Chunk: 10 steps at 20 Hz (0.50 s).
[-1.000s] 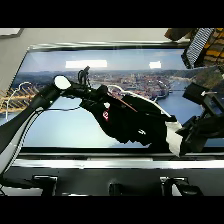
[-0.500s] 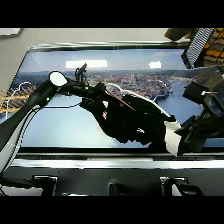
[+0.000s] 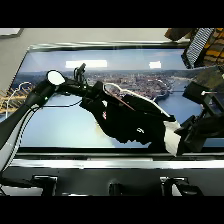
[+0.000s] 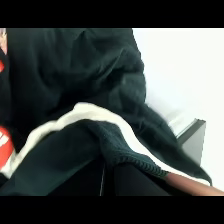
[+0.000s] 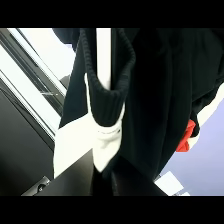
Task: Fold the clothes and pants, and hang the long-sleeved shirts on hangers.
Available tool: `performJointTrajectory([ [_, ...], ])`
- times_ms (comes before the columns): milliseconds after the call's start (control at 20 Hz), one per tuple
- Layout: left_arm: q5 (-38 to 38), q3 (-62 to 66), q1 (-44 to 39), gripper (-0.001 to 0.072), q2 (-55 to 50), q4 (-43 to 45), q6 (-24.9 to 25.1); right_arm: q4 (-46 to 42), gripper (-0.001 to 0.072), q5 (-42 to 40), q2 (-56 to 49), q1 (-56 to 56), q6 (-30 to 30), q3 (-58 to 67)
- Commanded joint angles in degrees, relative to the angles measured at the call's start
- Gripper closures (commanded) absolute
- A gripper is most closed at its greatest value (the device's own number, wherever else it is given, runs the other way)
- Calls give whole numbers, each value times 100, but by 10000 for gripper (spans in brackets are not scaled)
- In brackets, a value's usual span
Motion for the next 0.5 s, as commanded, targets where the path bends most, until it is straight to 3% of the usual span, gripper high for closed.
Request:
performJointTrajectory([
  [0, 3338, 7, 103, 674, 2, 1257, -4, -313, 666, -9, 0, -4, 9, 0],
  [450, 3421, 136, 116, 674, 13, 1213, -4, -284, 666, -11, 0, -4, 9, 0],
])
